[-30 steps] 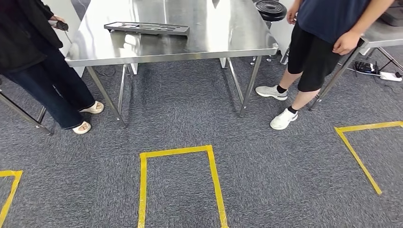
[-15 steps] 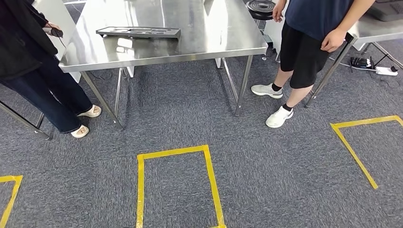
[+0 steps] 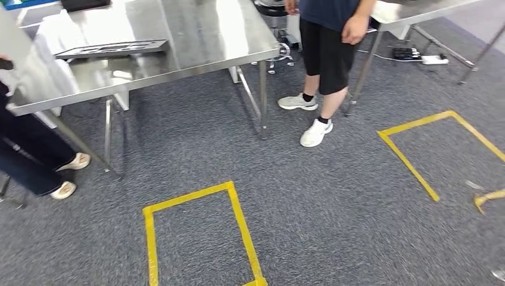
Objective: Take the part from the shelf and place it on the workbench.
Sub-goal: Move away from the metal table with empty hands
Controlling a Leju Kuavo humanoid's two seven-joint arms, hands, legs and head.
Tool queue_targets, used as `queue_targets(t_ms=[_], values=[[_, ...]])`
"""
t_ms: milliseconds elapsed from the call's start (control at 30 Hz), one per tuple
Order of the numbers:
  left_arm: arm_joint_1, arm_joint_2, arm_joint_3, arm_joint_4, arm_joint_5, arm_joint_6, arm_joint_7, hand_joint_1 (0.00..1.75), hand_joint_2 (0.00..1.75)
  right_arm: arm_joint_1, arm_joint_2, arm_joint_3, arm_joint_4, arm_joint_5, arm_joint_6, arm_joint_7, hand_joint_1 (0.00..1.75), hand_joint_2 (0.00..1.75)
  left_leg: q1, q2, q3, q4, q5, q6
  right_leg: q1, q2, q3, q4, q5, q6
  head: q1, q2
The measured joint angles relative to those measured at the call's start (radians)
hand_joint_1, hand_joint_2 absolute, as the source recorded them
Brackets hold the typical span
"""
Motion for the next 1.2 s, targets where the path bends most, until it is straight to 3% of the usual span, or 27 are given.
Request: queue_targets(t_ms=[33,67,100,167,233,300,333,367,433,467,533,567,633,700,733,800,833,900,967,1033,1067,1133,1200], values=[[0.001,0.000,0.000,0.000,0.000,0.000,0.000,0.00,0.00,0.001,0.001,0.000,0.000,0.000,0.000,0.000,0.00,0.00,-0.008,-0.004,-0.015,0.028,-0.002,0.012,0.006,0.015,-0.001,0.000,0.002,-0.003,-0.002,0.000],[0.001,0.000,0.000,0.000,0.000,0.000,0.000,0.00,0.00,0.002,0.001,-0.001,0.000,0.000,0.000,0.000,0.00,0.00,-0.015,-0.008,-0.012,0.016,0.016,0.026,0.011,0.031,-0.001,0.000,0.003,-0.004,-0.003,0.000],[0.000,0.000,0.000,0.000,0.000,0.000,0.000,0.00,0.00,0.003,0.001,-0.001,0.000,-0.001,0.000,0.000,0.00,0.00,-0.023,-0.018,0.010,-0.034,0.049,0.042,0.016,0.048,-0.001,0.000,0.004,-0.006,-0.004,0.000],[0.000,0.003,0.000,0.000,0.000,-0.001,0.000,0.00,0.00,0.003,0.003,-0.003,0.000,-0.001,-0.001,0.000,0.00,0.00,-0.037,-0.071,0.070,-0.161,0.112,0.073,0.022,0.077,-0.002,0.000,0.007,-0.009,-0.004,0.000],[-0.001,0.004,0.000,0.000,-0.001,-0.003,0.000,0.00,0.00,0.002,0.007,-0.005,0.000,-0.001,-0.003,0.000,0.00,0.00,-0.048,-0.102,0.097,-0.220,0.135,0.081,0.024,0.100,-0.006,-0.001,0.012,-0.007,-0.004,0.000],[-0.002,0.003,0.000,0.000,-0.001,-0.003,0.000,0.00,0.00,0.003,0.008,-0.008,0.000,0.000,-0.004,0.000,0.00,0.00,-0.054,-0.082,0.098,-0.229,0.142,0.075,0.024,0.119,-0.014,-0.006,0.020,0.005,-0.006,0.000],[-0.003,0.003,0.000,0.000,-0.001,-0.003,0.000,0.00,0.00,0.005,0.007,-0.010,0.000,0.003,-0.005,0.000,0.00,0.00,-0.055,-0.069,0.099,-0.235,0.148,0.075,0.025,0.107,-0.020,-0.003,0.020,0.009,-0.007,0.000],[-0.004,0.003,0.000,0.000,0.000,-0.003,0.000,0.00,0.00,0.006,0.006,-0.011,0.000,0.007,-0.005,0.000,0.00,0.00,-0.054,-0.057,0.099,-0.241,0.154,0.077,0.028,0.078,-0.030,0.013,0.010,0.010,-0.004,0.000],[-0.002,0.004,0.000,0.000,0.004,-0.002,-0.001,0.00,0.00,0.003,0.005,-0.012,0.000,0.021,-0.007,0.000,0.00,0.00,-0.056,-0.031,0.096,-0.249,0.163,0.082,0.034,0.001,-0.072,0.103,-0.040,0.002,0.004,0.000],[0.000,0.004,0.000,0.000,0.007,-0.002,-0.002,0.00,0.00,-0.001,0.006,-0.012,0.000,0.027,-0.007,0.000,0.00,0.00,-0.059,-0.017,0.092,-0.249,0.165,0.086,0.036,-0.020,-0.098,0.167,-0.073,-0.002,0.007,0.000],[0.006,0.005,0.001,0.000,0.012,0.000,-0.005,0.00,0.00,-0.005,0.006,-0.012,0.000,0.037,-0.007,0.001,0.00,0.00,-0.065,0.008,0.085,-0.249,0.167,0.089,0.036,-0.030,-0.124,0.252,-0.110,0.000,0.008,0.000],[0.007,0.005,0.001,0.000,0.015,0.001,-0.007,0.00,0.00,-0.005,0.006,-0.012,0.000,0.039,-0.006,0.002,0.00,0.00,-0.067,0.016,0.083,-0.249,0.169,0.091,0.036,-0.031,-0.108,0.243,-0.108,0.005,0.008,0.000],[0.008,0.006,0.002,0.000,0.019,0.002,-0.011,0.00,0.00,-0.006,0.005,-0.012,0.000,0.043,-0.004,0.003,0.00,0.00,-0.071,0.028,0.082,-0.249,0.171,0.091,0.040,-0.037,-0.019,0.119,-0.073,0.011,0.009,0.000],[0.008,0.005,0.002,0.000,0.022,0.004,-0.014,0.00,0.00,-0.010,0.004,-0.012,0.000,0.043,-0.001,0.004,0.00,0.00,-0.076,0.037,0.085,-0.249,0.173,0.089,0.050,-0.048,0.058,-0.006,-0.045,-0.001,0.007,0.000],[0.008,0.004,0.002,0.000,0.024,0.005,-0.015,0.00,0.00,-0.012,0.004,-0.012,0.000,0.043,0.000,0.004,0.00,0.00,-0.077,0.041,0.086,-0.249,0.174,0.087,0.054,-0.052,0.075,-0.037,-0.038,-0.010,0.006,0.000],[0.008,0.004,0.003,0.000,0.026,0.006,-0.017,0.00,0.00,-0.013,0.003,-0.012,0.000,0.041,0.001,0.006,0.00,0.00,-0.078,0.048,0.087,-0.250,0.177,0.081,0.056,-0.046,0.074,-0.046,-0.031,-0.024,0.005,0.000],[0.007,0.003,0.003,0.000,0.027,0.006,-0.018,0.00,0.00,-0.013,0.003,-0.012,0.000,0.041,0.001,0.007,0.00,0.00,-0.077,0.045,0.086,-0.248,0.174,0.076,0.049,-0.041,0.078,-0.052,-0.025,-0.030,0.005,0.000],[0.008,0.004,0.003,0.000,0.027,0.007,-0.019,0.00,0.00,-0.015,0.004,-0.012,0.000,0.041,0.001,0.008,0.00,0.00,-0.073,0.023,0.068,-0.204,0.137,0.062,0.033,-0.030,0.083,-0.065,-0.011,-0.042,0.004,0.000],[0.009,0.005,0.003,0.000,0.027,0.008,-0.020,0.00,0.00,-0.017,0.006,-0.012,0.000,0.041,0.001,0.008,0.00,0.00,-0.061,-0.002,0.021,-0.091,0.067,0.045,0.025,-0.018,0.081,-0.069,-0.003,-0.048,0.002,0.000],[0.010,0.008,0.004,0.000,0.027,0.009,-0.020,0.00,0.00,-0.015,0.008,-0.013,0.000,0.043,0.001,0.008,0.00,0.00,-0.046,-0.008,-0.021,0.009,0.028,0.030,0.019,-0.003,0.075,-0.068,0.001,-0.044,0.002,0.000],[0.010,0.008,0.004,0.000,0.027,0.009,-0.020,0.00,0.00,-0.014,0.009,-0.013,0.000,0.043,0.001,0.008,0.00,0.00,-0.038,-0.009,-0.020,0.015,0.036,0.023,0.014,0.007,0.073,-0.066,0.003,-0.040,0.002,0.000],[0.011,0.010,0.004,0.000,0.027,0.009,-0.020,0.00,0.00,-0.014,0.010,-0.014,0.000,0.043,0.001,0.008,0.00,0.00,-0.019,-0.024,0.036,-0.085,0.098,0.005,0.003,0.031,0.069,-0.061,0.004,-0.028,0.002,0.000],[0.012,0.010,0.004,0.002,0.026,0.009,-0.020,0.00,0.00,-0.017,0.010,-0.015,0.000,0.043,0.001,0.007,0.00,0.00,-0.003,-0.081,0.097,-0.204,0.138,-0.007,-0.001,0.054,0.057,-0.047,0.002,-0.008,-0.003,0.000]])
